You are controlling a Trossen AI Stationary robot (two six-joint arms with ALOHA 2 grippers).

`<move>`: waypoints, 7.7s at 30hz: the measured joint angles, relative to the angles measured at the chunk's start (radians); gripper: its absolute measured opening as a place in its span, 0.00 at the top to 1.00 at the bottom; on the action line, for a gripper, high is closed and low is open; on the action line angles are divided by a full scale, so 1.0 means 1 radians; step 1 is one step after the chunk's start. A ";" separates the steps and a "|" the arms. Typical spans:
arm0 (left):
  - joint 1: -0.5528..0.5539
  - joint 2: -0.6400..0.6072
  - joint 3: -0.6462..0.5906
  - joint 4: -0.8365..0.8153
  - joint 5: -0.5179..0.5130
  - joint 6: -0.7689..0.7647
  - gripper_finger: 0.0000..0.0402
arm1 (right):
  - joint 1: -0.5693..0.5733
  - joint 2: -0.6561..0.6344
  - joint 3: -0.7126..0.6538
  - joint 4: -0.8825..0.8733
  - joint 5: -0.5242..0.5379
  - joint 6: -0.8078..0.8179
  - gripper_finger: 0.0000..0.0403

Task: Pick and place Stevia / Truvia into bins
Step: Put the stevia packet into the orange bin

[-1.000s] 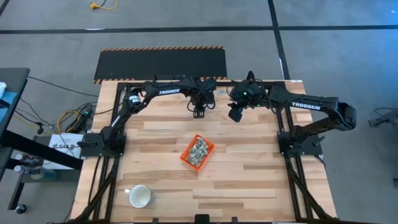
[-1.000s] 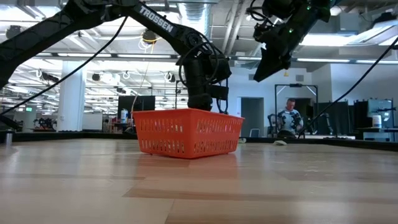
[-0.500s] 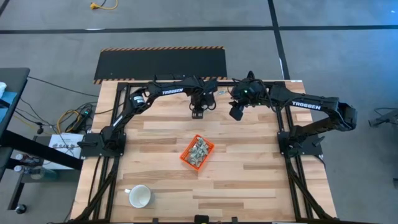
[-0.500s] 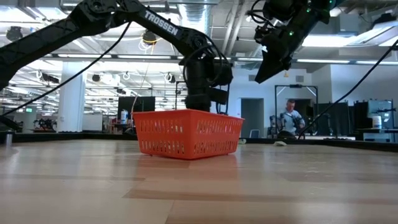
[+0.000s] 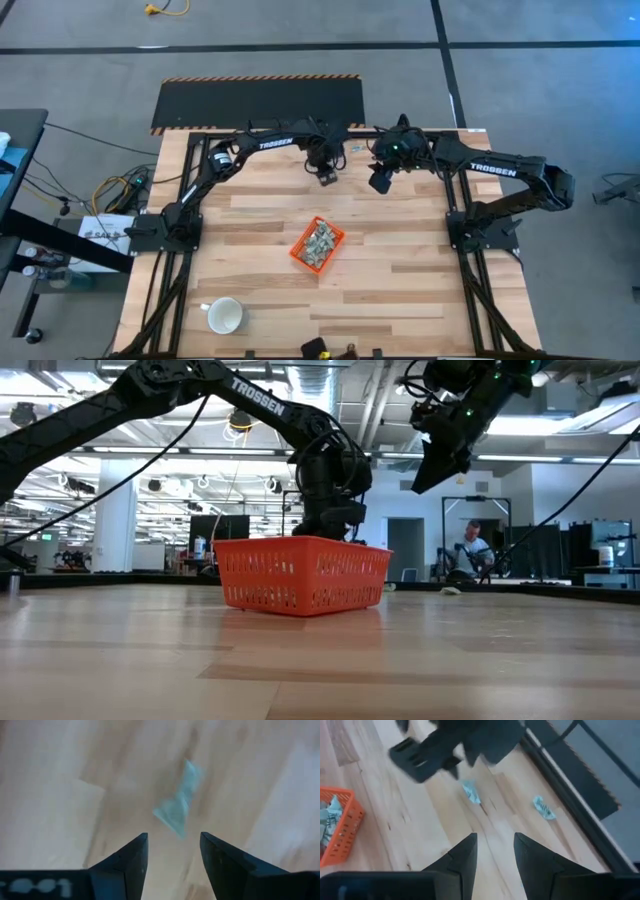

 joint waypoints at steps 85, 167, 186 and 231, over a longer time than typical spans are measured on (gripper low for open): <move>-0.064 -0.032 0.245 -0.119 0.038 -0.098 0.58 | -0.038 -0.009 0.000 -0.189 -0.053 -0.011 0.69; -0.074 0.161 0.265 -0.129 -0.125 1.112 0.58 | -0.090 -0.009 0.000 -0.220 -0.052 -0.095 0.70; -0.058 0.160 0.240 -0.034 -0.025 1.112 0.58 | -0.168 -0.009 0.000 -0.218 -0.052 -0.153 0.70; -0.087 0.179 0.218 0.087 -0.168 0.942 0.72 | -0.182 -0.009 0.000 -0.219 -0.055 -0.142 0.70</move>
